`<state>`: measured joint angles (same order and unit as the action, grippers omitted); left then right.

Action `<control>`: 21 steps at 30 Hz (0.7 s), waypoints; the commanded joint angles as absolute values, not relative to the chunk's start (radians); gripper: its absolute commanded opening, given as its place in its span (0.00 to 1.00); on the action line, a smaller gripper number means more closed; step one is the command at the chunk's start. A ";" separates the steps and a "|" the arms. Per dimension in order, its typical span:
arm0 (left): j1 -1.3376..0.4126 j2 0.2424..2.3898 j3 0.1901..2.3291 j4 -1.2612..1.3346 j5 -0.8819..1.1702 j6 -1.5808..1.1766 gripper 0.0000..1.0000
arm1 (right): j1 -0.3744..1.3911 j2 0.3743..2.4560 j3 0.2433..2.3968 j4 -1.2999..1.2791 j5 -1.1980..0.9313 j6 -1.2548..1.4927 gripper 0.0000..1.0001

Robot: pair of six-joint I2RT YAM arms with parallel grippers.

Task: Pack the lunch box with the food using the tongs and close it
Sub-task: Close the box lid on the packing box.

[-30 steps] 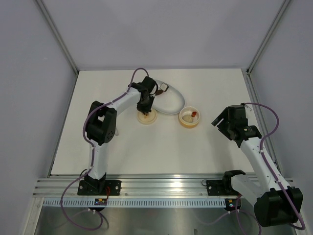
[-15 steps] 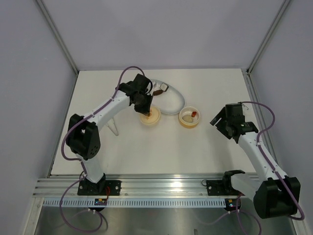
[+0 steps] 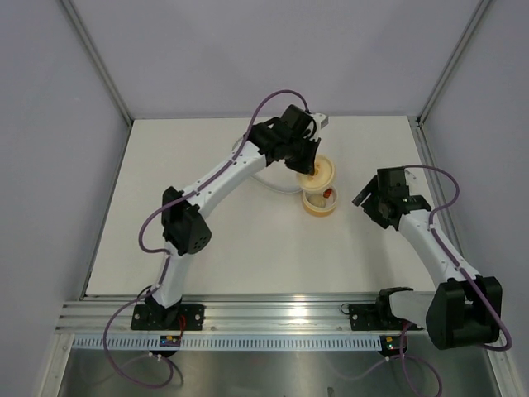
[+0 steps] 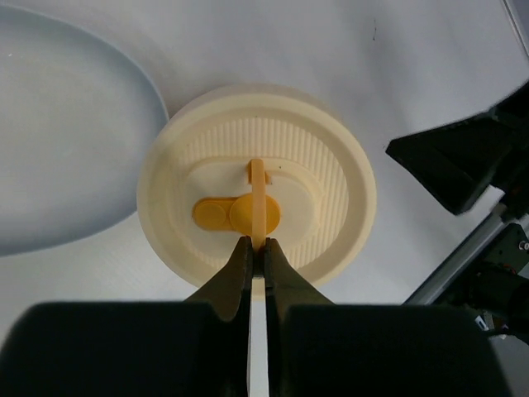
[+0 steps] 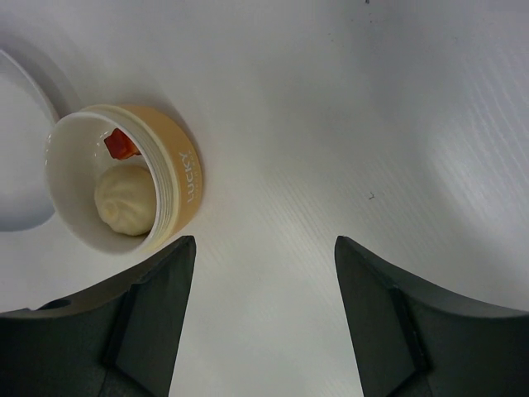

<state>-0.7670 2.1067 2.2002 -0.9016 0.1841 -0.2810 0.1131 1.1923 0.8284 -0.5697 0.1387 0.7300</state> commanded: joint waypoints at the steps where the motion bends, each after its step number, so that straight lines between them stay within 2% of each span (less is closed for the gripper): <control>1: -0.775 2.198 2.322 -0.930 0.201 -0.291 0.00 | 0.106 1.099 0.795 -0.584 0.184 0.761 0.76; 9: -0.814 2.287 2.325 -0.873 0.129 -0.264 0.00 | 0.104 0.965 0.761 -0.637 0.242 0.755 0.76; 21: -0.838 2.379 2.304 -0.812 0.089 -0.275 0.00 | 0.104 0.974 0.733 -0.634 0.209 0.759 0.76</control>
<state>-0.8295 2.3672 2.2765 -0.8692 0.1120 -0.2806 0.1101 0.9775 0.7380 -0.6346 0.1978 0.7479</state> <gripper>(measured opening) 0.032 0.762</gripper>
